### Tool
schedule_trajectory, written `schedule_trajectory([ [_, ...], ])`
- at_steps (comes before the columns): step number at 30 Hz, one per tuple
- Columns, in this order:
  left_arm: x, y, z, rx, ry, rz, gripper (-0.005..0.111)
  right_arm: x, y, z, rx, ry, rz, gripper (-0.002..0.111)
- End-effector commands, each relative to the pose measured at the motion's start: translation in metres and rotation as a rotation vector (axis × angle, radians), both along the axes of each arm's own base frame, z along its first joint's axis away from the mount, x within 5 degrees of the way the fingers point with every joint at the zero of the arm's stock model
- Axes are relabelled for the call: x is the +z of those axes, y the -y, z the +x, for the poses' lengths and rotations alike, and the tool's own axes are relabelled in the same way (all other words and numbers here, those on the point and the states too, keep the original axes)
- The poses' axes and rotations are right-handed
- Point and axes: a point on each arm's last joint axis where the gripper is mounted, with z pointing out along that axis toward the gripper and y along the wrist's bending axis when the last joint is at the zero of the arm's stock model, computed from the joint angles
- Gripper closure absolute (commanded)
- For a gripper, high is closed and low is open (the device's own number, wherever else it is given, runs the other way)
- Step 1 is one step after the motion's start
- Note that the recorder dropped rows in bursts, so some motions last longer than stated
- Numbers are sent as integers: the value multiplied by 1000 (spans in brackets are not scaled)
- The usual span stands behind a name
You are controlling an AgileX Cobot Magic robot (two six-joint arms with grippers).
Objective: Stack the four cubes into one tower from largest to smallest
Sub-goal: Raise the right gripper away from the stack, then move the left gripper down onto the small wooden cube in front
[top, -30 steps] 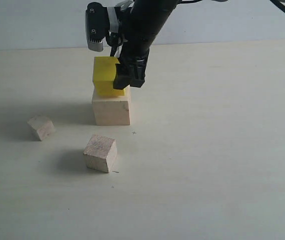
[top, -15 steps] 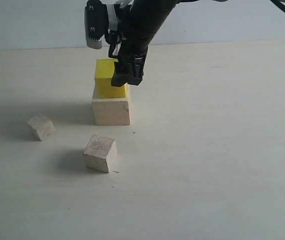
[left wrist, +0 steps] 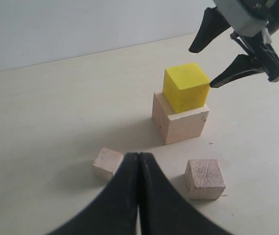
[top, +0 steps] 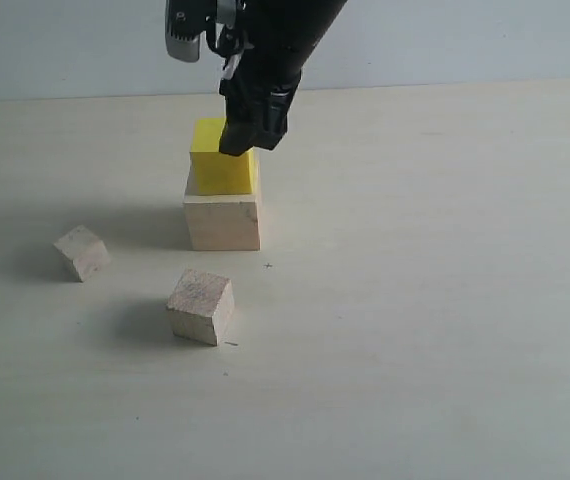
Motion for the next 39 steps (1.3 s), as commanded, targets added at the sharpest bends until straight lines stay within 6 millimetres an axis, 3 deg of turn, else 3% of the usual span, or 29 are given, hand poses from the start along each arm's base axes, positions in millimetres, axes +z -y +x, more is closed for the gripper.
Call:
schedule_trajectory([
  [1,0,0,-1,-8,10,5,107,35,10,-16,-154,-107,46,45],
  [2,0,0,-1,-8,9,5,107,39,12,-20,-186,-131,51,50],
  [3,0,1,0,-8,8,5,107,52,16,-27,-275,-183,78,67],
  [4,-1,1,1,-8,4,7,107,59,17,-30,-310,-203,95,74],
  [5,-3,2,5,-8,-15,13,107,72,21,-37,-353,-224,115,95],
  [7,-7,6,12,-11,-53,10,107,83,25,-43,-408,-244,141,108],
  [14,-29,21,42,-17,-234,-10,107,118,33,-63,-609,-343,310,108],
  [17,-41,30,58,-34,-314,-25,103,131,45,-73,-692,-297,394,108],
  [25,-75,49,90,-69,-487,-61,63,150,86,-124,-790,-174,605,108],
  [33,-86,71,115,-155,-613,-62,62,118,126,-182,-881,-202,669,108],
  [39,-90,110,125,-273,-663,-17,62,93,145,-214,-894,-239,640,108],
])
